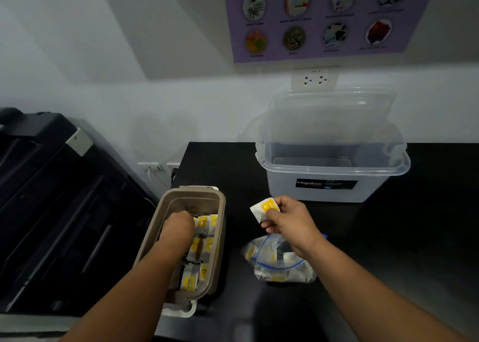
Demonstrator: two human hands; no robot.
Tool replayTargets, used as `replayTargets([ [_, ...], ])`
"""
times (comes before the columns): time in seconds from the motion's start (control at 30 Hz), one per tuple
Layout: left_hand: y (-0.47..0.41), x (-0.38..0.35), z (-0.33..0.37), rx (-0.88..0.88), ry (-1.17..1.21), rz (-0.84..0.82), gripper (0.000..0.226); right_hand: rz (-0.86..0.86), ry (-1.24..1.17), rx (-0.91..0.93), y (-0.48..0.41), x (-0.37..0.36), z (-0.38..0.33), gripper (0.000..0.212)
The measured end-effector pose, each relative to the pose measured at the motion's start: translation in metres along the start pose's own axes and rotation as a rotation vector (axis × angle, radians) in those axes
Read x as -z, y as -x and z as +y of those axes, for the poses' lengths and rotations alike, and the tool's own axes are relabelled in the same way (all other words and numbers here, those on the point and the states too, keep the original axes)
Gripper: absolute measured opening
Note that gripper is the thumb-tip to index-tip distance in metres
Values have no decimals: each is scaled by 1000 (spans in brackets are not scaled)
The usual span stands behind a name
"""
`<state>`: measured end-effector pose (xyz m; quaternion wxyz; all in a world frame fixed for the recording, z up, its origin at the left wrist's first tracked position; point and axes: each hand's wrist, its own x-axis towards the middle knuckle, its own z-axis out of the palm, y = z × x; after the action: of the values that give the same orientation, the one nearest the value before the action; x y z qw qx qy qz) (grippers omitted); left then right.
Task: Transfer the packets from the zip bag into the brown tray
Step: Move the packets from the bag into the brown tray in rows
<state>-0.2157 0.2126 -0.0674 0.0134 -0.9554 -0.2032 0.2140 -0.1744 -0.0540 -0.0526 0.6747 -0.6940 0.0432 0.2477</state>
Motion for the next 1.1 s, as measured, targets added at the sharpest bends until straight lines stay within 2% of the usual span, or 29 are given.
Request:
replayTargets([
  [0.1,7,14,-5,-8,166,46,26,-7,-28,25,2,-11,-7,16],
  [0.23,24,42,-13,-98,669,267,13,-48,-18,87,0,-41,-19,17],
  [0.33,44,68,-22,-232,1039,254,12,-108,38,140,-2,-69,-28,14],
  [0.4,54,81,-28,-346,1159,238,10,-201,50,148,-2,-87,-33,10],
  [0.5,56,86,-40,-454,1145,221,21,-327,55,131,1,-112,-39,7],
  [0.57,54,83,-48,-464,1092,216,24,-338,130,160,1,-127,-40,7],
  [0.67,49,76,-60,-478,1022,232,21,-295,249,191,0,-144,-40,12],
  [0.77,44,70,-72,-454,933,254,12,-169,240,178,-4,-157,-41,15],
  [0.87,37,65,-81,-349,1016,228,6,-49,90,63,-8,-171,-40,12],
  [1.0,30,60,-84,-265,1306,81,5,-86,-221,-145,-8,-198,-35,15],
  [1.1,26,55,-89,-232,1281,31,4,30,-404,-199,-14,-208,-32,11],
])
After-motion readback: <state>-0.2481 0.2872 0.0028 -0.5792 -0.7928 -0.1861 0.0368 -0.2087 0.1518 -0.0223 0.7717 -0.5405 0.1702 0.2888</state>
